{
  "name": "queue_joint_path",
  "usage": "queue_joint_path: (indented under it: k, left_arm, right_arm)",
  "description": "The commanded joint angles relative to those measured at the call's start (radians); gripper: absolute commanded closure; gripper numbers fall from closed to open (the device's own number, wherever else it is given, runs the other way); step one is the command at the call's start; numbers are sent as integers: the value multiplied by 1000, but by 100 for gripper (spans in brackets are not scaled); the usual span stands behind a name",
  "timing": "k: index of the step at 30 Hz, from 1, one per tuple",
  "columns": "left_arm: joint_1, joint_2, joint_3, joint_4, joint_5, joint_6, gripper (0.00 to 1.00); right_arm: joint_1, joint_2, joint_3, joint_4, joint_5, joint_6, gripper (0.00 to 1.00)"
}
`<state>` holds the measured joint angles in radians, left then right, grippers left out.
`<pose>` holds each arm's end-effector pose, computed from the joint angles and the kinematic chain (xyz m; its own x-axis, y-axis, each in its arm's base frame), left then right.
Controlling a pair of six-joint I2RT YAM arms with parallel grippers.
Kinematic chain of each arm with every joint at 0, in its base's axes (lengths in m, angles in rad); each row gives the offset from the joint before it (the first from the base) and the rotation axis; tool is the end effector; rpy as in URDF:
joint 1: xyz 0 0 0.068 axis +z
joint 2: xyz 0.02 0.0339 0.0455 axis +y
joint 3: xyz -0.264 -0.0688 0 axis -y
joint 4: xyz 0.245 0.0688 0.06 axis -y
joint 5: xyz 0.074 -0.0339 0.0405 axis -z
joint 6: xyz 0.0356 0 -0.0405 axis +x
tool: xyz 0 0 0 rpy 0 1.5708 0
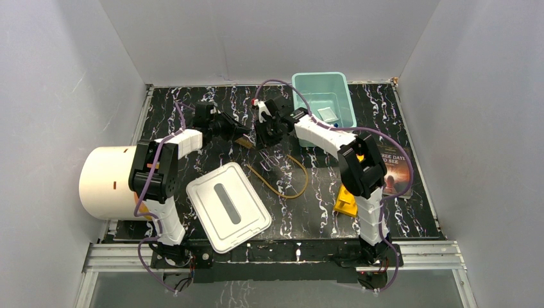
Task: Organize the chemistry lab equipment
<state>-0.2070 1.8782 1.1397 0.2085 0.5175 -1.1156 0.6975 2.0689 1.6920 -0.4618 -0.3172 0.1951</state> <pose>0.3996 -0.1019 0.1915 -0.7531 -0.6394 -0.1547 -0.1822 0.4287 -0.8849 0.3516 0.3092 0.2308 -0.7085 -0.3535 -0.6108 -0.6449 0.6756 0.3572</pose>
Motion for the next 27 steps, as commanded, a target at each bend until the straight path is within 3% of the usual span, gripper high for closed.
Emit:
queue_joint_path:
  k: [1, 5, 10, 15, 27]
  left_arm:
    - [-6, -12, 15, 16, 58, 36, 100]
    - [-6, -43, 20, 55, 105, 84, 100]
    - [-5, -109, 20, 83, 192, 176, 100]
    - [-3, -176, 18, 134, 293, 217, 100]
    - [-3, -228, 41, 258, 375, 158, 100]
  right_arm:
    - [0, -69, 9, 65, -45, 6, 96]
    - [-3, -97, -17, 82, -48, 0, 90]
    - [-42, -131, -20, 97, -138, 49, 53]
    - [-72, -184, -47, 143, -225, 73, 40]
    - [-81, -259, -119, 181, -330, 79, 35]
